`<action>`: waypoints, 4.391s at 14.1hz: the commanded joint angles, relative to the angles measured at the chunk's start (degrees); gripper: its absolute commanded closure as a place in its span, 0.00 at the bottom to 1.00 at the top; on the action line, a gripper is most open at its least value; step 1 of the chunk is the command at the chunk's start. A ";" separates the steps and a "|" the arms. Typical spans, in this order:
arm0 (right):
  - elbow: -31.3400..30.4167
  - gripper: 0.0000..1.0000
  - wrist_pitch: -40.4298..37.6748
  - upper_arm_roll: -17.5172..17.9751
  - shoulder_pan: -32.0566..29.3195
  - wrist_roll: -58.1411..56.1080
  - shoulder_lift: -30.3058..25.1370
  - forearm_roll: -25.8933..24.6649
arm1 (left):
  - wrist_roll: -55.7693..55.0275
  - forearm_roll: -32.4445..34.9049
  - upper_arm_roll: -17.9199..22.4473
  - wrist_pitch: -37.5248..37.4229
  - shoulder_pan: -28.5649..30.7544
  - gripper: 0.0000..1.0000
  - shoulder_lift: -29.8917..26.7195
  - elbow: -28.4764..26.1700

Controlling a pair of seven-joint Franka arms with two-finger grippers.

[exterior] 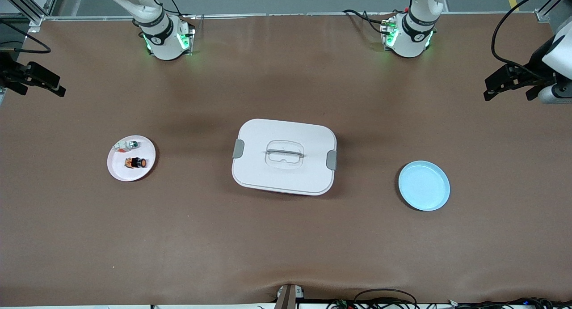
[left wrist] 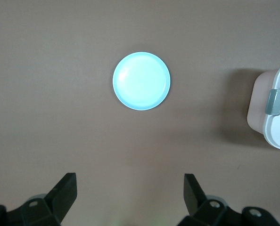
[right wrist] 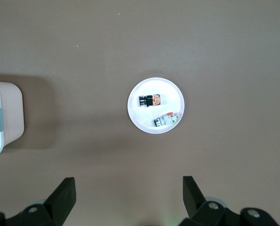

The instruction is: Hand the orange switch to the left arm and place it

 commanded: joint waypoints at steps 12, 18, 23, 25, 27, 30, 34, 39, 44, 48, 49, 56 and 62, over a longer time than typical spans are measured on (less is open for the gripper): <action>-3.58 0.00 2.06 0.10 -0.30 -0.76 -2.27 -0.64 | 1.25 1.24 0.08 -1.23 0.22 0.00 0.35 1.27; -3.31 0.00 2.06 0.10 -0.39 -0.76 -2.01 -0.55 | 1.34 1.24 0.08 -1.32 0.13 0.00 0.35 0.75; -2.87 0.00 1.54 0.10 -0.39 -0.24 -1.92 -0.38 | 1.60 1.24 -0.01 -2.90 0.13 0.00 0.35 0.66; -1.91 0.00 1.10 0.01 -0.65 -0.41 -1.49 -0.02 | 1.60 1.24 -0.01 -2.90 0.13 0.00 0.26 0.57; -0.94 0.00 -0.04 0.01 -1.17 -0.41 -0.96 0.15 | 1.60 1.24 -0.10 -2.90 0.13 0.00 0.09 0.66; -0.85 0.00 -0.13 0.10 -1.27 0.03 2.02 -0.81 | 1.60 1.24 -0.01 -2.64 0.13 0.00 0.17 0.57; -0.06 0.00 0.04 0.10 -1.62 -0.59 7.81 -0.64 | 1.60 1.24 -0.01 -2.20 0.13 0.00 0.35 0.48; 1.17 0.00 0.04 0.01 -2.41 -0.76 14.41 -0.73 | 1.60 1.24 -0.10 -1.85 0.05 0.00 0.88 0.31; 0.73 0.00 4.51 0.10 -2.85 -0.85 19.69 0.06 | 1.60 1.15 -0.10 -1.59 0.22 0.00 1.05 0.39; 0.29 0.00 8.12 0.10 -2.76 -0.85 22.95 0.06 | 1.51 1.15 -0.10 -1.41 0.22 0.00 1.23 0.31; -0.75 0.00 9.52 0.18 -2.67 -0.85 23.13 0.06 | 1.51 1.15 -0.10 -1.41 0.22 0.00 1.23 0.31; -7.52 0.00 17.79 0.27 -3.02 -0.85 23.04 1.03 | 1.51 1.15 -0.10 -1.23 0.13 0.00 2.11 0.31; -16.49 0.00 27.02 0.36 -4.52 -3.75 22.51 1.21 | 1.34 1.15 -0.10 -0.71 0.05 0.00 3.34 0.31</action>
